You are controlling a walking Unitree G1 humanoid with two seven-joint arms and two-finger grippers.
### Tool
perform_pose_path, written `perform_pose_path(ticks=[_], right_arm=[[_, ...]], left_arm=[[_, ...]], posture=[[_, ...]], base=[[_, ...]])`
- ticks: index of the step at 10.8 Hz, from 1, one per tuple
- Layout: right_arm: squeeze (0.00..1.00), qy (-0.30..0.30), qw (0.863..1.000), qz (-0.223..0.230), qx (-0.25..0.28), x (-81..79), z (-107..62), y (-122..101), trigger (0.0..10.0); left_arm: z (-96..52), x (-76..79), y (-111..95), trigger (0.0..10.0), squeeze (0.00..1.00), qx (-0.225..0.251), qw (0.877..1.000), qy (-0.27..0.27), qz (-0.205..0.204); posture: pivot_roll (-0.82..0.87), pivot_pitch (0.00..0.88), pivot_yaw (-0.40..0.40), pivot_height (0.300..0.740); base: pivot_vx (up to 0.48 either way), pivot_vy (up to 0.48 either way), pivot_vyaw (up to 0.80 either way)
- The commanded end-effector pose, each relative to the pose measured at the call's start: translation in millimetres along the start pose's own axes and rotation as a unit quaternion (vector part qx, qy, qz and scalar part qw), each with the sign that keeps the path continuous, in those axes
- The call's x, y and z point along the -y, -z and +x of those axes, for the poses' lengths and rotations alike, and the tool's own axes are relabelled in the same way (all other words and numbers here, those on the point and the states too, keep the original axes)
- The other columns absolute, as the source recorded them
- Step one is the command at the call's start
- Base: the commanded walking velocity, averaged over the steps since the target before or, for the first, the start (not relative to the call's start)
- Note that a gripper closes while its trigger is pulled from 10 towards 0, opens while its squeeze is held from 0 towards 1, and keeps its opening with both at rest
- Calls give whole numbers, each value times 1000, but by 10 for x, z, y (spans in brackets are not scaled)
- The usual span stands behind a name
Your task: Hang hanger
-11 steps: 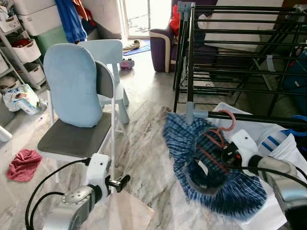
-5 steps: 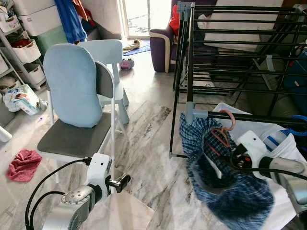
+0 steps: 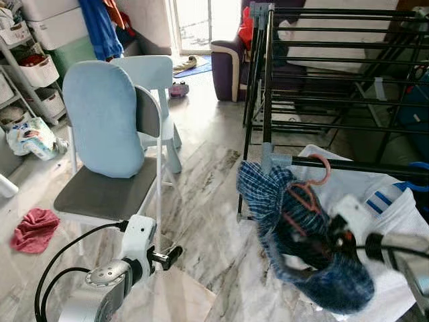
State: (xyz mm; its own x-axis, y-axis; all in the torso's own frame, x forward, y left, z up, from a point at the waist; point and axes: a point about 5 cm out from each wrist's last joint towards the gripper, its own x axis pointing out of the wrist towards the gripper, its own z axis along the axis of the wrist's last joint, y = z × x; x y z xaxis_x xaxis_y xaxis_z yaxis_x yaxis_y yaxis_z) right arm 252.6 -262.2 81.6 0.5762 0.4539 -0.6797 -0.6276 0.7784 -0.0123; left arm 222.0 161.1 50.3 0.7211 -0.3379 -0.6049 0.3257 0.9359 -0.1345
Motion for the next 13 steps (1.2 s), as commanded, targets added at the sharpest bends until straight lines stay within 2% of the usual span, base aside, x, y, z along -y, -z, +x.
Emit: perform_pose_path(ticks=[1, 5, 8, 11, 12, 13], right_arm=[[0, -9, 1000, -10, 3, -11, -29, -50, 0], [0, 8, 1000, 9, 23, 12, -3, -93, 0], [0, 43, 998, 21, 45, 77, 26, -139, 0], [0, 75, 994, 20, 72, 54, 63, -212, 0], [0, 114, 989, 19, 95, 30, 56, -303, 0], [0, 184, 973, 35, 137, -14, 32, -386, 0]], left_arm=[[-15, -21, -31, 10000, 0, 0, 1000, -4, 10], [-1, -5, -25, 10000, 0, 0, 1000, -2, 10], [-10, 3, -12, 10000, 0, -1, 1000, -3, 8], [-31, 2, 2, 10000, 0, -2, 1000, -3, 6], [-34, -2, 7, 10000, 0, -3, 1000, -3, 7], [-38, -5, 11, 10000, 0, -2, 1000, -3, 6]], posture=[[-130, 0, 42, 740], [-132, 0, 41, 740], [-130, 0, 36, 740], [-129, 0, 37, 740], [-129, 0, 37, 740], [-136, 0, 36, 740]], base=[[0, 0, 0], [0, 0, 0], [0, 0, 0], [0, 0, 0], [0, 0, 0], [0, 0, 0]])
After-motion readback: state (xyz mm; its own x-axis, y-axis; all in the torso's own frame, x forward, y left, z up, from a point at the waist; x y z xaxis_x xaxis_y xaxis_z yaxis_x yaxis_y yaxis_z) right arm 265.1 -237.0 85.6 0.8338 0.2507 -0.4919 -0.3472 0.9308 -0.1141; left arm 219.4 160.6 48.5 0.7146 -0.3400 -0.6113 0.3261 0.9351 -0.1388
